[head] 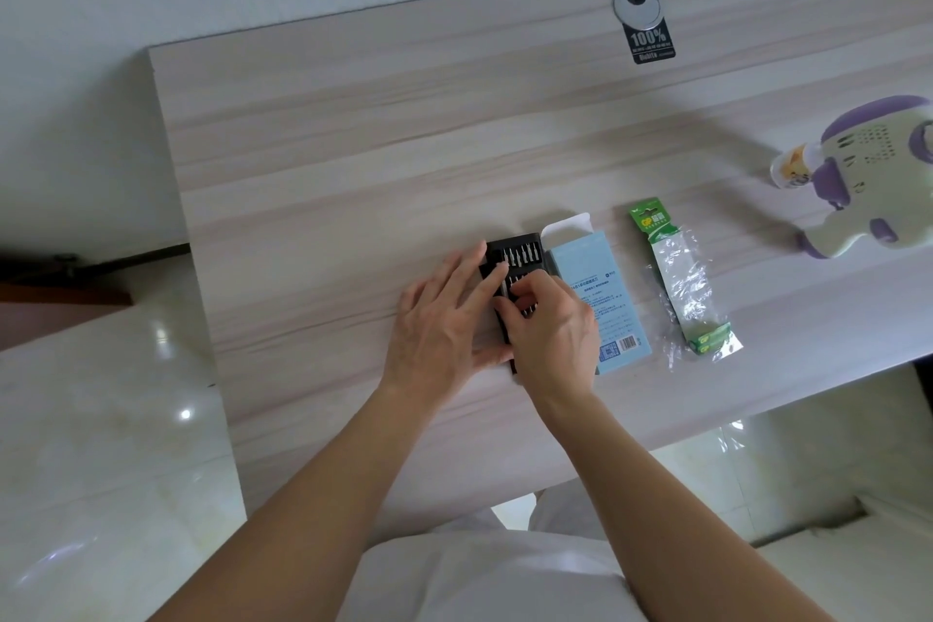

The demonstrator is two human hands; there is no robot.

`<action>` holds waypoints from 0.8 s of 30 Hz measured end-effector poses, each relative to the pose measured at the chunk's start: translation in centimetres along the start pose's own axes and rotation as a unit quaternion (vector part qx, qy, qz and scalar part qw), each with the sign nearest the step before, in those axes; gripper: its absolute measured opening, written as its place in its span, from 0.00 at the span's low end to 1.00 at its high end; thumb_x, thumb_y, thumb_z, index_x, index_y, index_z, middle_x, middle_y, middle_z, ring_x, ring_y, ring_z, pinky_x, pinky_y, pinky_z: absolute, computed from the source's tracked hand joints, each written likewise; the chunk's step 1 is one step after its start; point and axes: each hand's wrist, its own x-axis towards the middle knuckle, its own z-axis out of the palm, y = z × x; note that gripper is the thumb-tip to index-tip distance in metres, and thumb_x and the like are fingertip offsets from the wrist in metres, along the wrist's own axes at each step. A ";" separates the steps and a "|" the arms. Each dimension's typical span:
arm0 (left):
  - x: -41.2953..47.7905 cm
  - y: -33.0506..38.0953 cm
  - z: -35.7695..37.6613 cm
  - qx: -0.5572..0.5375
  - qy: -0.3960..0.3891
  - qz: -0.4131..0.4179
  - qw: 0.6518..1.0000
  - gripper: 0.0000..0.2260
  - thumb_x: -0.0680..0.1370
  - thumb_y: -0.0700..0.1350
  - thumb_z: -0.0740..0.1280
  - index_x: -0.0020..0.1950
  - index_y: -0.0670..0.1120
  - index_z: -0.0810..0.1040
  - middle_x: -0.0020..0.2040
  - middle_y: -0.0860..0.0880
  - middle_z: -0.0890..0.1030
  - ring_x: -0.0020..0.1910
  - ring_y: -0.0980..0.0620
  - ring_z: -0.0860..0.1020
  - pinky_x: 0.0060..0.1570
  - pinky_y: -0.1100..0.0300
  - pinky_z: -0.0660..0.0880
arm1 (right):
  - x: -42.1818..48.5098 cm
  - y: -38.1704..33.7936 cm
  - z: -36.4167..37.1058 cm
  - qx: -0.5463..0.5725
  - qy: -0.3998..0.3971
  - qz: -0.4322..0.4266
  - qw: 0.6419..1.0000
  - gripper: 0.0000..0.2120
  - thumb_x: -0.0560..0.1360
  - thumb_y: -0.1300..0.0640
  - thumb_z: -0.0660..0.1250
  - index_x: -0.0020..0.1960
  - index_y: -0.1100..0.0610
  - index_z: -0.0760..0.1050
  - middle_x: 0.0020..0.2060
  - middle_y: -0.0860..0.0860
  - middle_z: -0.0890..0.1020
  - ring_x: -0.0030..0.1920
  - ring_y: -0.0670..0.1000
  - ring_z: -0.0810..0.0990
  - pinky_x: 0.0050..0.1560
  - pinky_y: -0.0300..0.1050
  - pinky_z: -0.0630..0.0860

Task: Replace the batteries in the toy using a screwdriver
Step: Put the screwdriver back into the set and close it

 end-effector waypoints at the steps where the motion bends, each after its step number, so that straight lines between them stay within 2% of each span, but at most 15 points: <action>1: 0.0 0.1 0.0 0.001 0.006 0.001 1.000 0.35 0.71 0.66 0.61 0.76 0.55 0.69 0.79 0.50 0.65 0.76 0.49 0.67 0.65 0.49 0.69 | 0.1 0.0 0.0 0.003 -0.003 0.000 1.000 0.08 0.73 0.52 0.74 0.42 0.53 0.77 0.38 0.46 0.80 0.37 0.52 0.77 0.34 0.46 0.72; 11: 0.4 0.5 -0.4 0.024 -0.009 0.003 1.000 0.39 0.69 0.70 0.58 0.77 0.53 0.68 0.79 0.50 0.64 0.75 0.48 0.66 0.65 0.48 0.68 | 0.9 0.7 -0.4 0.041 -0.032 0.020 0.998 0.09 0.71 0.52 0.76 0.42 0.54 0.77 0.36 0.47 0.81 0.39 0.51 0.78 0.38 0.47 0.73; 15: 0.0 0.1 -0.3 0.025 0.017 0.041 0.999 0.39 0.71 0.67 0.69 0.77 0.50 0.67 0.79 0.50 0.65 0.74 0.47 0.69 0.65 0.49 0.70 | 0.9 1.2 -1.2 0.066 -0.044 -0.026 0.997 0.07 0.72 0.54 0.76 0.42 0.54 0.79 0.36 0.47 0.81 0.37 0.49 0.78 0.38 0.45 0.73; 17: -0.4 -0.1 -0.4 0.037 0.030 0.080 0.996 0.36 0.72 0.65 0.70 0.75 0.49 0.70 0.78 0.50 0.66 0.73 0.46 0.70 0.64 0.49 0.71 | 0.4 1.9 -2.1 0.059 -0.019 -0.060 0.996 0.05 0.73 0.57 0.74 0.41 0.55 0.79 0.35 0.46 0.81 0.35 0.49 0.78 0.37 0.46 0.74; 20: -0.8 -0.2 -0.6 0.076 0.021 0.127 0.989 0.32 0.75 0.65 0.64 0.73 0.47 0.72 0.77 0.51 0.68 0.71 0.47 0.72 0.61 0.50 0.72 | 0.0 3.5 -3.4 0.040 0.034 -0.062 0.997 0.06 0.73 0.60 0.72 0.39 0.55 0.78 0.34 0.46 0.80 0.32 0.48 0.76 0.35 0.45 0.74; 24: -1.2 -0.2 -0.5 0.114 0.013 0.140 0.984 0.29 0.78 0.63 0.63 0.73 0.48 0.72 0.77 0.51 0.69 0.70 0.48 0.73 0.61 0.51 0.72 | -0.1 5.1 -4.2 0.031 0.040 -0.049 0.998 0.07 0.73 0.60 0.73 0.38 0.55 0.77 0.35 0.47 0.80 0.31 0.49 0.77 0.33 0.45 0.74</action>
